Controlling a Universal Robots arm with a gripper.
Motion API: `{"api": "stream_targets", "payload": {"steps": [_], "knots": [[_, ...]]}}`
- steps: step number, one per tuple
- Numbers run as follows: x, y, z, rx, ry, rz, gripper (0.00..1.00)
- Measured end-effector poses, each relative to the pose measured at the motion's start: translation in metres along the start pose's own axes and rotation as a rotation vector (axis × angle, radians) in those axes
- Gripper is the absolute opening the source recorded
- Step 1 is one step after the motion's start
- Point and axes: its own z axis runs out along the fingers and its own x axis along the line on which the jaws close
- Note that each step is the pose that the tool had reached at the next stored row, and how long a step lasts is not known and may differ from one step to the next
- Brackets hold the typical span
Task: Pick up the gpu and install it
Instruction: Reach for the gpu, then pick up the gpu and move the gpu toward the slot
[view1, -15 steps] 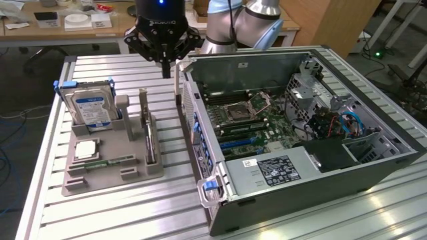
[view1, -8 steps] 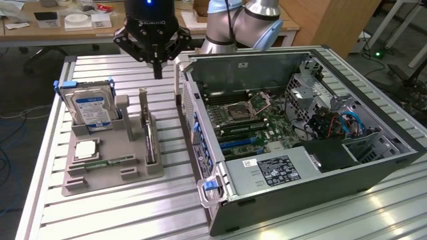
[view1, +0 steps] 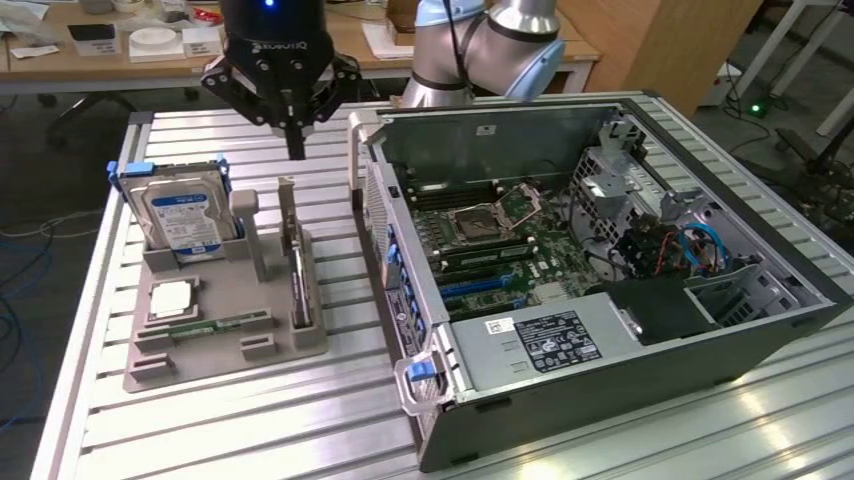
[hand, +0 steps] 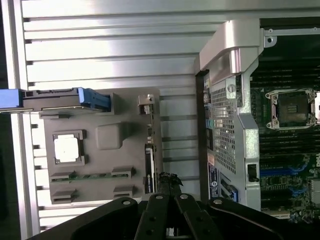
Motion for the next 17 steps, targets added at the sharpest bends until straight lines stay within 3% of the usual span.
{"api": "stream_targets", "payload": {"steps": [9,17], "knots": [[0.021,-0.0016,-0.0005,0.0000,0.0000,0.000,0.11],[0.022,-0.0017,-0.0006,0.0000,0.0000,0.000,0.11]]}}
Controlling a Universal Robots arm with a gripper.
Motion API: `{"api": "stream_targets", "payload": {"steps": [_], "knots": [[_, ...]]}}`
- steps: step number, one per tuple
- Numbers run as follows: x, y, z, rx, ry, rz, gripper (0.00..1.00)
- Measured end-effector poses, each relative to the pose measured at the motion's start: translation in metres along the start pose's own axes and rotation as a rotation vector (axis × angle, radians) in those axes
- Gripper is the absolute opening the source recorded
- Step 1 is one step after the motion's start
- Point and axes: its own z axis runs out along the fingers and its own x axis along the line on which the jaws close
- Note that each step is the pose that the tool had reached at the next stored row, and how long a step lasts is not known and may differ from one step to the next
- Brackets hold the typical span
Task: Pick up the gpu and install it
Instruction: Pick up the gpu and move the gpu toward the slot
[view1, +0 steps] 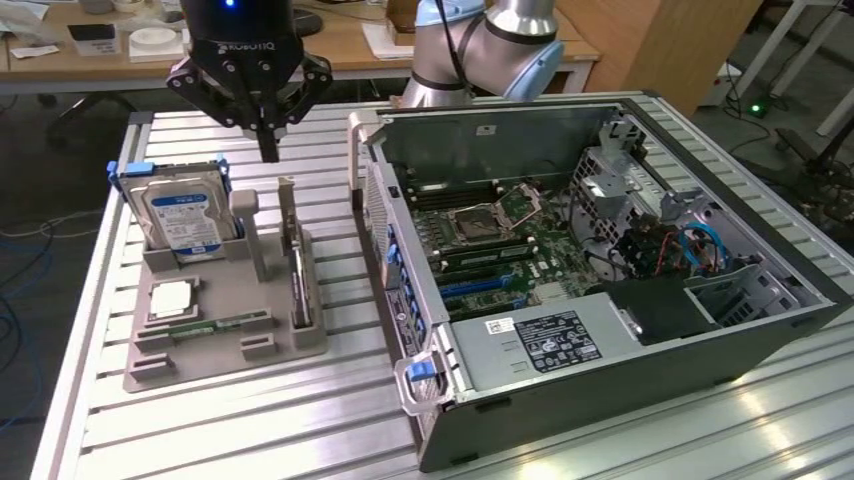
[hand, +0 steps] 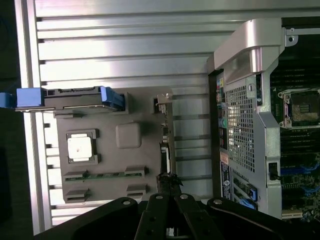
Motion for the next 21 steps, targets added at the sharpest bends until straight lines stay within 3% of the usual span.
{"api": "stream_targets", "payload": {"steps": [8,10,12,13,15,18,19,21], "knots": [[0.0000,0.0000,0.0000,0.0000,0.0000,0.000,0.11],[0.0000,0.0000,0.0000,0.0000,0.0000,0.000,0.17],[0.0000,0.0000,0.0000,0.0000,0.0000,0.000,0.29],[0.0000,0.0000,0.0000,0.0000,0.0000,0.000,0.29],[0.0000,0.0000,0.0000,0.0001,0.0001,0.000,0.41],[0.0000,0.0000,0.0000,0.0000,0.0000,0.000,0.47],[0.0000,0.0000,0.0000,0.0000,0.0000,0.000,0.53],[0.0000,0.0000,0.0000,0.0000,0.0000,0.000,0.53]]}}
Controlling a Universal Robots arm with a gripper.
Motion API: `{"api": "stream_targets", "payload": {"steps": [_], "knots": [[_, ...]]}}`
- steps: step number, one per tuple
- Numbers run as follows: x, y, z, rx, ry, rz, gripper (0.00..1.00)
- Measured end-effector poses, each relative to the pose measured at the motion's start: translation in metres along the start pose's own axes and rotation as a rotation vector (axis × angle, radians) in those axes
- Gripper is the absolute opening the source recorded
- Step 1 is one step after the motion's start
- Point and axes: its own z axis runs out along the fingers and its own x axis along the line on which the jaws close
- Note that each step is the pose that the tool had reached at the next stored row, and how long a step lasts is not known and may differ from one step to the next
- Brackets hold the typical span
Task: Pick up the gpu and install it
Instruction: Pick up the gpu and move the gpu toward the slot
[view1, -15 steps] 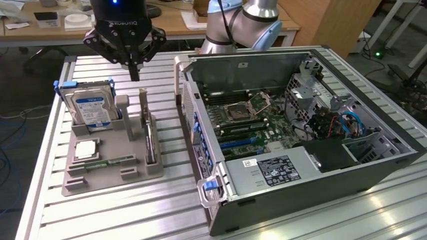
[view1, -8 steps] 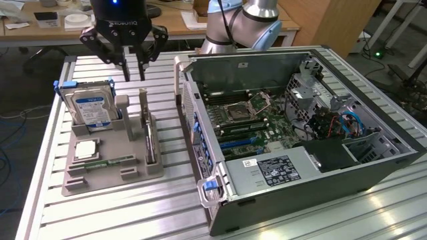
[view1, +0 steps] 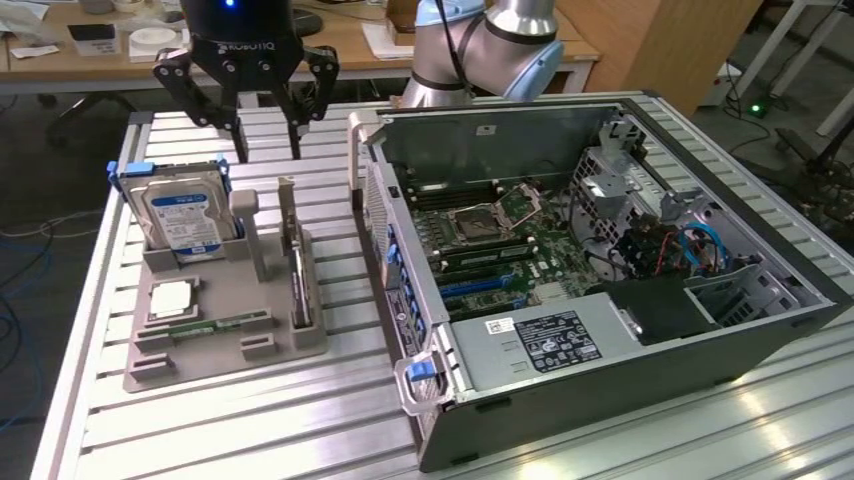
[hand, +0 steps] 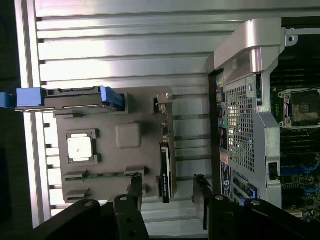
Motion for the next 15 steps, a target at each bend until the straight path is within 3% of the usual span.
{"api": "stream_targets", "payload": {"steps": [3,8,15], "knots": [[0.0001,0.0000,0.0002,-0.0001,0.0004,-0.009,0.53],[0.0001,-0.0003,0.0035,-0.0012,0.0040,-0.075,0.53],[0.0002,-0.0017,0.0089,-0.0013,0.0049,-0.095,0.53]]}}
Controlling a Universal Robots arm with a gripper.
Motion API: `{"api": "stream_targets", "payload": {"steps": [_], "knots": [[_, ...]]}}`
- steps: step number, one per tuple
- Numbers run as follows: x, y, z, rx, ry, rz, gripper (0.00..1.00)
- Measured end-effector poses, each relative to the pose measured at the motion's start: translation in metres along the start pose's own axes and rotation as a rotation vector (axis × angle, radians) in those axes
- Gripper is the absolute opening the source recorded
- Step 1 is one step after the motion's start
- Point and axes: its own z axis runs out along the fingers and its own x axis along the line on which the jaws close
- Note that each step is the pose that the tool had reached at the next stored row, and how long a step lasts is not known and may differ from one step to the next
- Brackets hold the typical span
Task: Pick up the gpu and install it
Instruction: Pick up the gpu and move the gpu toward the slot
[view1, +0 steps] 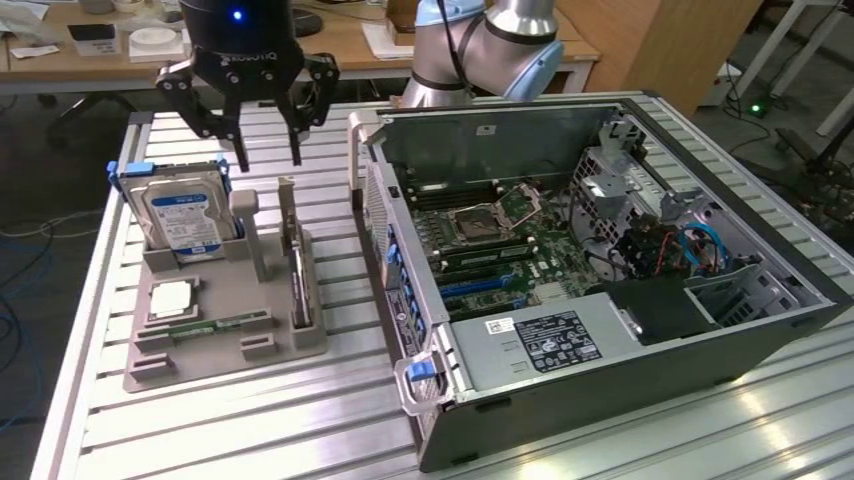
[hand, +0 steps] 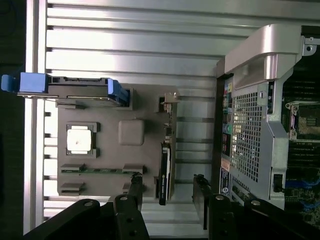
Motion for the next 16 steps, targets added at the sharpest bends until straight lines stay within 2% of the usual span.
{"api": "stream_targets", "payload": {"steps": [7,11,12,13,14,15,16], "knots": [[0.000,-0.0012,0.0081,0.0001,0.0001,0.000,0.53],[0.000,-0.0061,0.0107,0.0003,0.0001,0.000,0.55],[0.000,-0.0074,0.0114,0.0006,0.0000,0.000,0.60],[0.000,-0.0080,0.0124,0.0013,-0.0002,0.000,0.60],[0.000,-0.0082,0.0134,0.0026,0.0000,0.000,0.66],[0.000,-0.0089,0.0146,0.0037,0.0002,0.000,0.66],[0.000,-0.0098,0.0160,0.0043,0.0001,0.000,0.73]]}}
